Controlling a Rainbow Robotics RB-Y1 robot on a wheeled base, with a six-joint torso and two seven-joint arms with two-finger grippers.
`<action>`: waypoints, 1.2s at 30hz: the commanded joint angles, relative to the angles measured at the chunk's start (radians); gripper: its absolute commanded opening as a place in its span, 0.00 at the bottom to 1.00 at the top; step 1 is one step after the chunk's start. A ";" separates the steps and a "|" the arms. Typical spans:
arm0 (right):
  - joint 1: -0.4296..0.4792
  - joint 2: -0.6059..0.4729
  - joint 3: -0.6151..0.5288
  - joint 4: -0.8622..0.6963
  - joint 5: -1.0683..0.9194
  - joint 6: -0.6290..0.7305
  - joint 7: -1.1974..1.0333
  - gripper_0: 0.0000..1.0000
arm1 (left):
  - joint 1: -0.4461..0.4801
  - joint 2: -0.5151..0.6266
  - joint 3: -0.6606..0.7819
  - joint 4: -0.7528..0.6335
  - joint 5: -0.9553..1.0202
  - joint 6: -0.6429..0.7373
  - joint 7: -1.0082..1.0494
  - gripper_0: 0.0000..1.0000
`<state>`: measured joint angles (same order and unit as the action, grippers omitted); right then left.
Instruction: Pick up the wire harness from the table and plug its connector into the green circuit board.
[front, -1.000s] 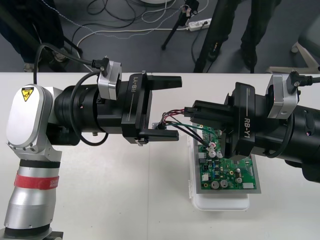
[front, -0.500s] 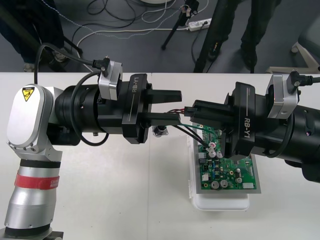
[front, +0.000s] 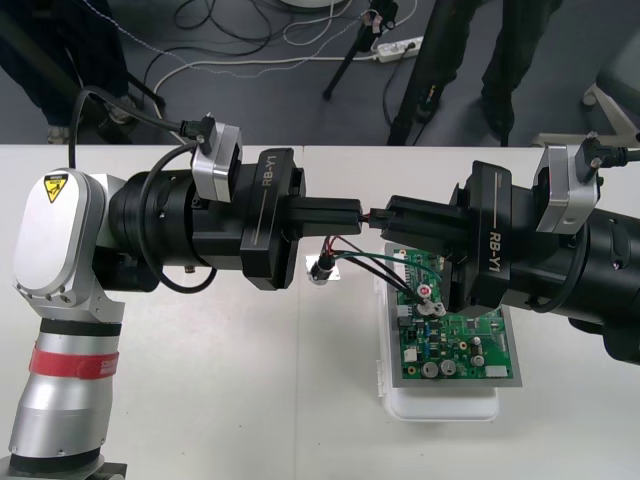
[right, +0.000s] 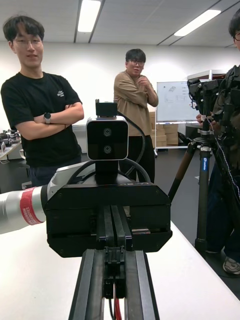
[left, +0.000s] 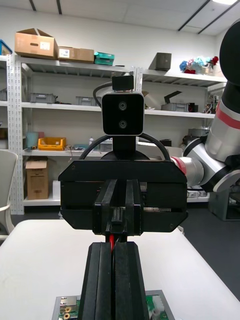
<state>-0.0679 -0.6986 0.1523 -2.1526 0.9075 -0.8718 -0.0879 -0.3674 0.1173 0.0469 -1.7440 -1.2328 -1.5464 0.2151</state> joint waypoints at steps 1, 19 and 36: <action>0.004 0.014 0.013 -0.038 -0.012 -0.001 0.033 0.00 | -0.041 -0.019 -0.024 -0.009 0.024 -0.024 -0.006 0.00; 0.004 0.004 0.012 -0.036 -0.022 0.001 0.034 1.00 | -0.039 -0.013 -0.025 -0.009 0.033 -0.024 -0.020 0.00; 0.043 -0.048 -0.003 -0.036 -0.052 0.002 0.033 1.00 | 0.002 0.099 -0.018 -0.009 0.049 -0.024 -0.048 0.00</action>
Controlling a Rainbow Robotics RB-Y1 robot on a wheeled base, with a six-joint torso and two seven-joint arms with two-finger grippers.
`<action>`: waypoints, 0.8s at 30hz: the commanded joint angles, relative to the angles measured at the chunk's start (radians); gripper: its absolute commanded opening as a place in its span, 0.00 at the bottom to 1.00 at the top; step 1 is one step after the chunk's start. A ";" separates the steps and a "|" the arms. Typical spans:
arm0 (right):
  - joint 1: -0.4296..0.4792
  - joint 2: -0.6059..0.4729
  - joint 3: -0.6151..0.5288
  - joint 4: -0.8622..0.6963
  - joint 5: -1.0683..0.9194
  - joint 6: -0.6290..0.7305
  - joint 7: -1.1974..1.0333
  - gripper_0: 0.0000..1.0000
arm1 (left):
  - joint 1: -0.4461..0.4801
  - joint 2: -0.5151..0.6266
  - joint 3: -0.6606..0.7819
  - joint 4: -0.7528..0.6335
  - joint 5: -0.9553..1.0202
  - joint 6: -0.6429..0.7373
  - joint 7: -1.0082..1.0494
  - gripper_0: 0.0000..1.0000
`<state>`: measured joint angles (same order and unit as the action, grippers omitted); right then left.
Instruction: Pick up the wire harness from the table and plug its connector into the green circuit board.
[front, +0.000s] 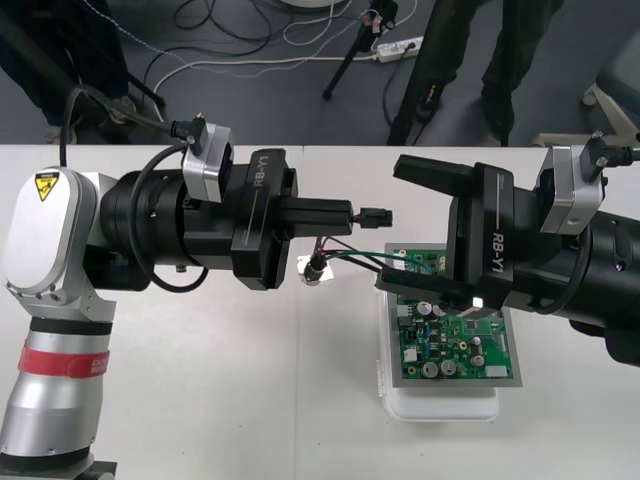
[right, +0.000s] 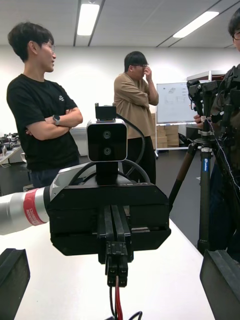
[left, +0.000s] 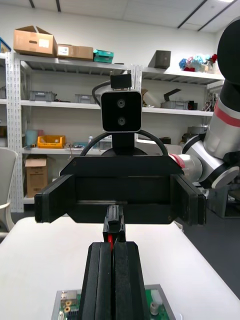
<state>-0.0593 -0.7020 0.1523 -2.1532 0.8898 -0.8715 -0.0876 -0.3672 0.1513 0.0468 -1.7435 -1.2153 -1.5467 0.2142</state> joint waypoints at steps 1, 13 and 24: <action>0.039 -0.048 -0.008 -0.036 -0.035 -0.001 0.029 1.00 | 0.004 0.071 -0.018 -0.010 0.033 -0.024 -0.047 0.00; 0.168 -0.143 -0.142 -0.036 -0.003 -0.119 -0.043 1.00 | 0.047 0.160 -0.038 0.030 0.040 -0.024 -0.088 0.00; 0.262 -0.209 -0.260 -0.036 0.107 -0.178 -0.139 1.00 | 0.045 0.177 -0.097 0.191 0.056 -0.024 -0.269 0.00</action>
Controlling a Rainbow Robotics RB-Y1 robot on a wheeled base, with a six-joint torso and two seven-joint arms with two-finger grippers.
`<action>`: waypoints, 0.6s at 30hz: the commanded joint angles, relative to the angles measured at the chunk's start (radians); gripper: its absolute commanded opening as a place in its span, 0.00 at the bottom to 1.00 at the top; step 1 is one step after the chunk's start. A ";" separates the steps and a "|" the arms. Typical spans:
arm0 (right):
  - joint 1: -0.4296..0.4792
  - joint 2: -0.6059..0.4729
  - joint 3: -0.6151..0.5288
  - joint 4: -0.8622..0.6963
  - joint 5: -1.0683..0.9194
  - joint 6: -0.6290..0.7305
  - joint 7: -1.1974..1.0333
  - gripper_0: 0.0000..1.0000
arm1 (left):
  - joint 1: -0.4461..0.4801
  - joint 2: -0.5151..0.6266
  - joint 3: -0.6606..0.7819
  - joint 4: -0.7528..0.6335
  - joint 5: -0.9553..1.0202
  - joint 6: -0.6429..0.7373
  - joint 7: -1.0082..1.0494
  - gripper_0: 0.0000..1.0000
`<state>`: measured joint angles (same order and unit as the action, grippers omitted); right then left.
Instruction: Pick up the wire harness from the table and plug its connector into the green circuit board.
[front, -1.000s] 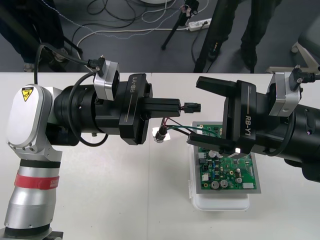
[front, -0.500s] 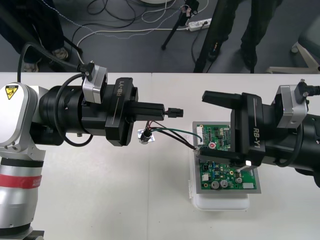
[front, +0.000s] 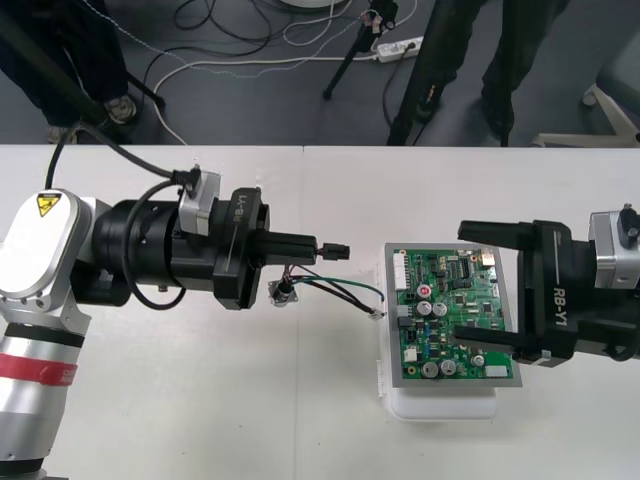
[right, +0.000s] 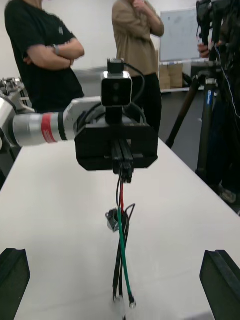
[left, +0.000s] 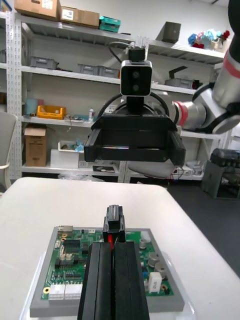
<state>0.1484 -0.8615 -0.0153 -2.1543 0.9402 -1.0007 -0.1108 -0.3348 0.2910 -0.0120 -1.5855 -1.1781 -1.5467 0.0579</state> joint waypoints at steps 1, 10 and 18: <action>0.060 -0.048 -0.114 -0.035 0.083 -0.076 -0.148 1.00 | 0.013 0.043 -0.045 0.052 0.018 -0.024 -0.128 0.00; 0.094 -0.048 -0.268 -0.035 0.246 -0.276 -0.346 1.00 | -0.001 0.097 -0.079 0.188 0.025 -0.024 -0.260 0.00; 0.102 -0.048 -0.345 -0.035 0.396 -0.441 -0.435 1.00 | -0.033 0.114 -0.134 0.325 0.040 -0.024 -0.386 0.00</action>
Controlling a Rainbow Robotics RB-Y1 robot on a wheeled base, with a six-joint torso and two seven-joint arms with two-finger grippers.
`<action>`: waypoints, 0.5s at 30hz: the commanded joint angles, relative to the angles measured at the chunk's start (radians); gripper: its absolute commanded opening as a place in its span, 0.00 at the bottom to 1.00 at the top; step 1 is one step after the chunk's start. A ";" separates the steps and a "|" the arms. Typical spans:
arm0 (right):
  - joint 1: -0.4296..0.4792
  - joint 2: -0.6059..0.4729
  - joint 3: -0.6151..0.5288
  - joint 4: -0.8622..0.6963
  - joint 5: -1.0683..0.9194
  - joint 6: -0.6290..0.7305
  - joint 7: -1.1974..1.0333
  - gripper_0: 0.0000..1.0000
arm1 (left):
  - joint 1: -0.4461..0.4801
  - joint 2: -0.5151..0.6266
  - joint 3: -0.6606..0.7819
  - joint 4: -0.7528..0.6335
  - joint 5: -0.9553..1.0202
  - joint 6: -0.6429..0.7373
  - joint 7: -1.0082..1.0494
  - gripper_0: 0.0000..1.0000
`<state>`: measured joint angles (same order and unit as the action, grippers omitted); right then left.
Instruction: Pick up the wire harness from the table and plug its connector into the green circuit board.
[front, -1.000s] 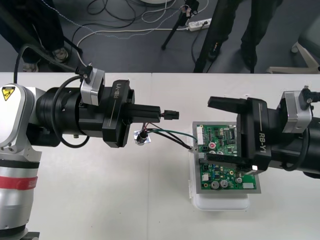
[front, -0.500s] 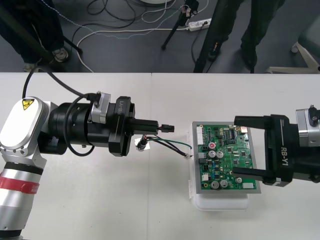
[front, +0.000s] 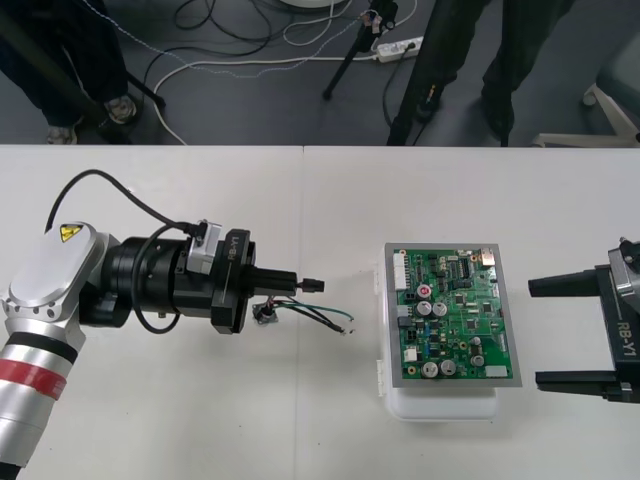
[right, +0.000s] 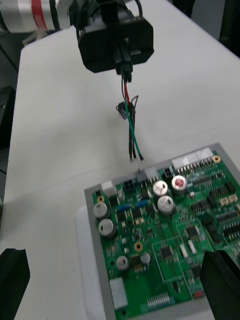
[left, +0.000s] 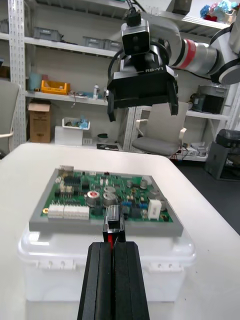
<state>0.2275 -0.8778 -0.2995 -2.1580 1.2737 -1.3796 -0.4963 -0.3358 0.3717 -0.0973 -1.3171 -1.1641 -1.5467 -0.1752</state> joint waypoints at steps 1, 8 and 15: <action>0.023 -0.032 -0.067 -0.033 0.088 -0.082 -0.053 1.00 | -0.037 0.032 -0.055 0.079 0.027 -0.024 -0.175 0.00; 0.023 -0.032 -0.073 -0.031 0.270 -0.124 -0.044 1.00 | -0.058 0.032 -0.094 0.203 0.027 -0.024 -0.296 0.00; 0.023 -0.032 -0.056 -0.048 0.455 -0.124 -0.016 1.00 | -0.063 0.030 -0.136 0.240 0.027 -0.024 -0.351 0.00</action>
<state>0.2315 -0.8779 -0.3407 -2.1662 1.6694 -1.4961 -0.4984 -0.3598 0.3766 -0.1927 -1.0773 -1.1542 -1.5467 -0.4732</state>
